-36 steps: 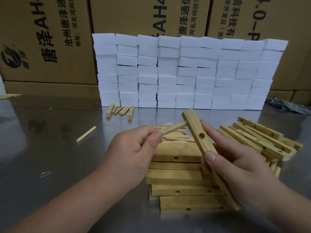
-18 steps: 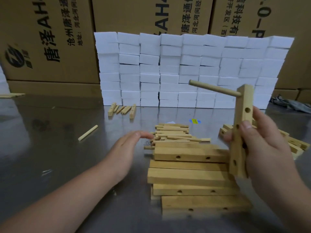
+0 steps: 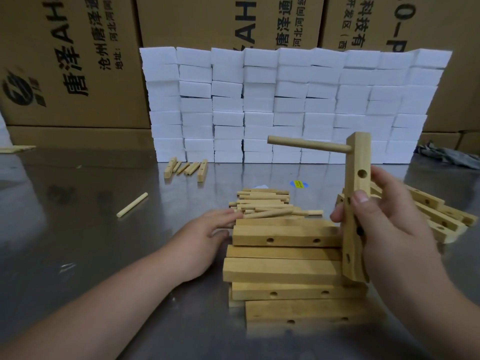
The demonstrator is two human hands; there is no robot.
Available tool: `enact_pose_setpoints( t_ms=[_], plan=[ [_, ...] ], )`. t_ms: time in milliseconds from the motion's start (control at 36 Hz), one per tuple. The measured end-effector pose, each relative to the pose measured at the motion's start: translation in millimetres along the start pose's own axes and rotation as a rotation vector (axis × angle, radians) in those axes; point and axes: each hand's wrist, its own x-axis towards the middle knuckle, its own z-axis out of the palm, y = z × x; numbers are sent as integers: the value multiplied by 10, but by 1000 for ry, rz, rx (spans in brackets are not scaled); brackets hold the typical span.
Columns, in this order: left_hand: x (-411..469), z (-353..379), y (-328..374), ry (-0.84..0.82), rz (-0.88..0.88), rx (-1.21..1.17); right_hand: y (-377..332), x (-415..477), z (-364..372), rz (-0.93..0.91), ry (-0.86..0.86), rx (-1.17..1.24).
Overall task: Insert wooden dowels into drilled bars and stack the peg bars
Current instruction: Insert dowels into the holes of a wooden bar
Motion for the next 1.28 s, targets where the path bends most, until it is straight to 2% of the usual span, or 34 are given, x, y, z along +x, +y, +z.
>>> enact_pose_setpoints(
  t_ms=[83,194,444,611,861,1028,1083,1194,1278],
  plan=[
    [-11,-30,10,45,-53,-70,-9,-25,16,-16,-19,-9],
    [-36,-7,52,13,-76,-49,-15,-24,24,2,-30,9],
    [-33,-34,62,206,-87,-35,-20,-20,19,-29,-52,21],
    [-12,-14,38,157,-80,88,-32,-24,19,-35,-55,31],
    [-13,-13,30,216,-104,42,-5,-21,35,-32,-57,38],
    [-36,-2,72,41,-47,90,-9,-27,40,-24,-71,43],
    [-32,-4,66,55,-74,113,-18,-31,39,-20,-84,36],
    [-11,1,51,187,-213,210,-17,-26,37,-20,-85,41],
    [1,-6,32,164,-317,330,0,-14,33,-23,-70,23]
  ],
)
